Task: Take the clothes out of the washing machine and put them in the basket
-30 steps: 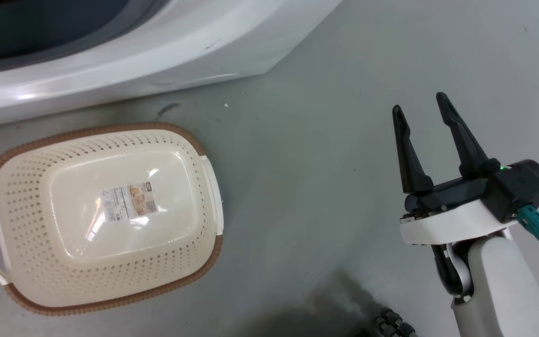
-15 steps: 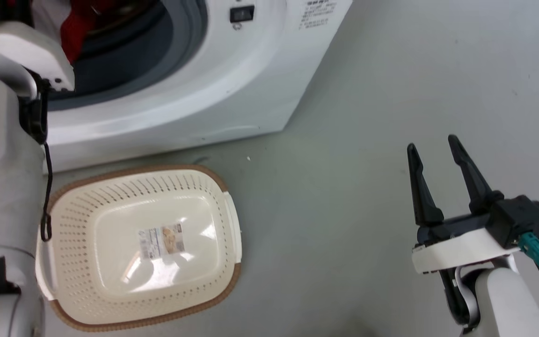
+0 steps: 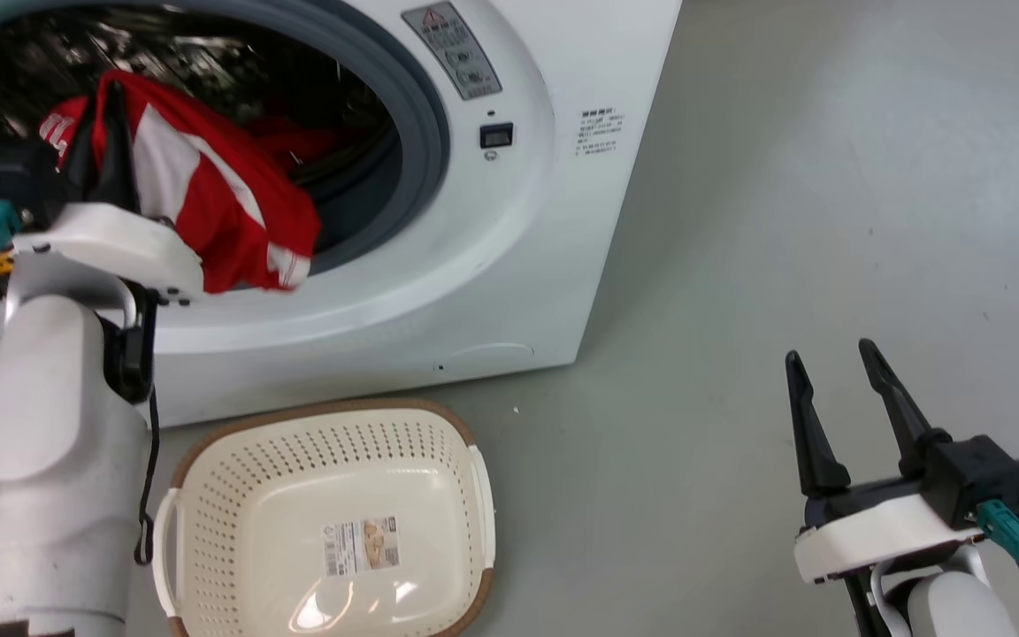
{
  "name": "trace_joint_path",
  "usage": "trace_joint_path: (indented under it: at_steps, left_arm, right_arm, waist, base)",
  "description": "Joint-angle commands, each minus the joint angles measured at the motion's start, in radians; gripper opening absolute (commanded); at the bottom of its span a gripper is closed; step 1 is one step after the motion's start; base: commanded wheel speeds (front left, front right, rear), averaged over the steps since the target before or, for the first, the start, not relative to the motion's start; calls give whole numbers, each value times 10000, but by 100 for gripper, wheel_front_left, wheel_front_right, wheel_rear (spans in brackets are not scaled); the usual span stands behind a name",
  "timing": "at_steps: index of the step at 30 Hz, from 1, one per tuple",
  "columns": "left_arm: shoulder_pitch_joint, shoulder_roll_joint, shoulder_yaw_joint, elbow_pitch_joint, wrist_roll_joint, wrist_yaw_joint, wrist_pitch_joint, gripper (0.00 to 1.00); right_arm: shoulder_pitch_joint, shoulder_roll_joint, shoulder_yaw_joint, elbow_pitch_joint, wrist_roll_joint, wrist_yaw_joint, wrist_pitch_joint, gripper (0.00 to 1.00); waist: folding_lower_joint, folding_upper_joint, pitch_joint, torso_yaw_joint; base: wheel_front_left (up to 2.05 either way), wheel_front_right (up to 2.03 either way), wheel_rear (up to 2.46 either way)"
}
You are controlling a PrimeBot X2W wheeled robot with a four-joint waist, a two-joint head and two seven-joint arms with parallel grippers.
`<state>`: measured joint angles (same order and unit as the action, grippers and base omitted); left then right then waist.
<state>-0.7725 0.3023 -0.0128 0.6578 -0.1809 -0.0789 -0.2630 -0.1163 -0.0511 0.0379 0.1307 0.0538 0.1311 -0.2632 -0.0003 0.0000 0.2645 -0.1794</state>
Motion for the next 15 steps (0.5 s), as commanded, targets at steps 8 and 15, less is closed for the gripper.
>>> trace_joint_path:
  at_steps: [8,15]
  left_arm:
    - [1730,-540,240,-1614,-84,-6,-25,0]
    - [4339,-1203,92,-3485,-79,241,-14,0]
  right_arm:
    - [688,18,-298,-26,-117,-7,76,100]
    - [1249,17,-398,-425,-250,-7,429,100]
  waist:
    - [3,0,-1141,406]
    - [3,0,-1660,927]
  base:
    - [0,0,0]
    - [0,0,0]
